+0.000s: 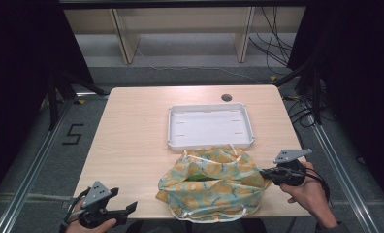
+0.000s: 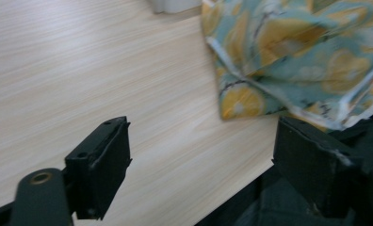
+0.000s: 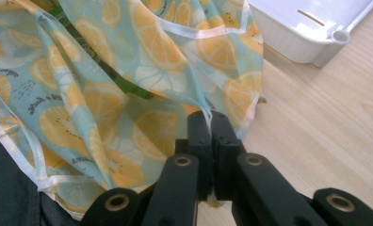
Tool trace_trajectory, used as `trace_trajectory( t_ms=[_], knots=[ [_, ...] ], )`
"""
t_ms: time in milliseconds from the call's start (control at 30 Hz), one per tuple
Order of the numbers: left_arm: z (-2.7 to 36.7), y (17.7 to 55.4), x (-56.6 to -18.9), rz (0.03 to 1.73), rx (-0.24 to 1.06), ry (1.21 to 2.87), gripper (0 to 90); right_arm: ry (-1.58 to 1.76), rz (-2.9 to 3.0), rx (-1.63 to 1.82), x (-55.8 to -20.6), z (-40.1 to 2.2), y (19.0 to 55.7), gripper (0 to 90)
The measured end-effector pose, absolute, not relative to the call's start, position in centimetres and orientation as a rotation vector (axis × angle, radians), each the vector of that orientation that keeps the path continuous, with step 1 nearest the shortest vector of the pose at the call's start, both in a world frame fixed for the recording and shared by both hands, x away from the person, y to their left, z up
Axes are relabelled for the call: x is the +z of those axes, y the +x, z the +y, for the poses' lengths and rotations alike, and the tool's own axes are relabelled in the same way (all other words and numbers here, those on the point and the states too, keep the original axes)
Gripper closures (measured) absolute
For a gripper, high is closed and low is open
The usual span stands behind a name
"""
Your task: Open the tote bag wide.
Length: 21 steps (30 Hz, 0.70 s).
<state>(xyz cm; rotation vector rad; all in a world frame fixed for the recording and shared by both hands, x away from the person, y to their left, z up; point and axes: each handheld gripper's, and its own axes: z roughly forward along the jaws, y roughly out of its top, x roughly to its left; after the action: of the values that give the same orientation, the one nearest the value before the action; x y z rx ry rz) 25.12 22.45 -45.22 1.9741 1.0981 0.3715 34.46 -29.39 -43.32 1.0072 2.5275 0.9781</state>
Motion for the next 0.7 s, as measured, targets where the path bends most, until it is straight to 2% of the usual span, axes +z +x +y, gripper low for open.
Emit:
trace_trajectory(
  t_ms=[133, 200, 233, 267, 367, 400, 433, 633, 700],
  knots=[
    [20.6, 25.2, -45.0, 1.037, 0.342, 1.986, 21.8, 1.065, 2.537, 0.968, -42.7, -29.5, 34.2, 88.3],
    [19.5, 25.3, -44.7, 0.999, 0.33, 1.988, 22.1, 1.066, 2.5, 1.03, -42.6, -29.0, 34.0, 82.1],
    [19.0, 25.3, -44.4, 0.978, 0.331, 1.998, 22.1, 1.066, 2.5, 1.03, -42.6, -29.0, 34.0, 82.1],
    [18.4, 25.4, -44.1, 0.948, 0.326, 2.008, 23.1, 0.999, 2.486, 1.061, -42.5, -28.8, 34.2, 74.0],
    [17.1, 25.6, -43.4, 0.895, 0.333, 2.016, 23.6, 0.953, 2.513, 1.054, -42.0, -28.4, 34.1, 64.6],
    [16.9, 25.7, -42.9, 0.853, 0.346, 2.048, 23.6, 0.953, 2.513, 1.054, -42.0, -28.4, 34.1, 64.6],
    [16.3, 25.8, -42.4, 0.841, 0.355, 2.043, 23.6, 0.946, 2.532, 1.073, -41.7, -28.0, 34.1, 59.3],
    [13.8, 26.7, -41.2, 0.789, 0.319, 2.045, 24.1, 0.886, 2.533, 1.117, -41.2, -26.7, 34.5, 52.1],
    [11.9, 27.6, -40.9, 0.715, 0.315, 2.106, 24.2, 0.849, 2.568, 1.122, -41.0, -25.2, 35.0, 49.6]
  ],
)
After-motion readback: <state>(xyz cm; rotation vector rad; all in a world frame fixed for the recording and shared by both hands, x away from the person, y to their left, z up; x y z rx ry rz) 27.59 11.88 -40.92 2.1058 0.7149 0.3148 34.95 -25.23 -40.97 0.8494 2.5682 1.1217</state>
